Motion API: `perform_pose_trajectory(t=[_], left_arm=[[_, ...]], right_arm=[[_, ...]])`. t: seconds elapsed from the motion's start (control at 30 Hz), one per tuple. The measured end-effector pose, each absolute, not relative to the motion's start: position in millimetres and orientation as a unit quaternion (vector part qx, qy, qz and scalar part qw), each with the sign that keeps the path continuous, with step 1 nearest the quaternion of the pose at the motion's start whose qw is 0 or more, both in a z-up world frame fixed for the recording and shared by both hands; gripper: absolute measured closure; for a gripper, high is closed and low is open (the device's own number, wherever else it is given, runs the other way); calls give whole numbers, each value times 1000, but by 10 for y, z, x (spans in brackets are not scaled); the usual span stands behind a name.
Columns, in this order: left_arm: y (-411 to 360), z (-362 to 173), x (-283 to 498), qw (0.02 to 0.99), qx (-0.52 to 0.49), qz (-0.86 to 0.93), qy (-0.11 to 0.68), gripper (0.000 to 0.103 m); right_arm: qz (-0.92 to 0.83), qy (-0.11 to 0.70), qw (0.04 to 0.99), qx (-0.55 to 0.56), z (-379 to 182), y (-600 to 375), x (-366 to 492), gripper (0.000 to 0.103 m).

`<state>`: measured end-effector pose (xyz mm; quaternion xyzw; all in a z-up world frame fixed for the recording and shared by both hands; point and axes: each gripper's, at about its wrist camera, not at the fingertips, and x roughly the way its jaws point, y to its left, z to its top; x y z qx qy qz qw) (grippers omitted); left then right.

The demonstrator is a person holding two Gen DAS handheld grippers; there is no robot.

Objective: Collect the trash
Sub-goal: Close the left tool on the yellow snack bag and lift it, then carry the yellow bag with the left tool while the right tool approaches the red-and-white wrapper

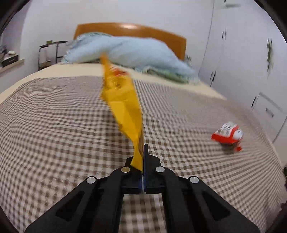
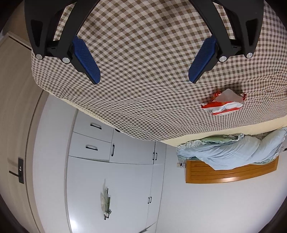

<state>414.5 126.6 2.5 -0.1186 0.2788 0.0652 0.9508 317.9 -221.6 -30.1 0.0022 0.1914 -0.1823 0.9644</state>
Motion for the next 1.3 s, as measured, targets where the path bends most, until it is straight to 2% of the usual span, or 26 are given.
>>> perform_pose_trajectory(t=[0.17, 0.47, 0.7, 1.3], left_arm=[[1330, 159, 3657, 960, -114, 104, 234, 103], [1099, 257, 3378, 954, -116, 75, 265, 103], [1024, 191, 2862, 944, -188, 43, 268, 103], [892, 14, 3093, 919, -262, -51, 291, 103]], right_arm=[[-173, 188, 967, 10, -291, -2218, 3168, 9], [-156, 189, 969, 36, -243, -2207, 3166, 9], [-135, 185, 973, 42, -190, -2110, 3100, 9], [-115, 174, 977, -54, -238, -1634, 3002, 9]])
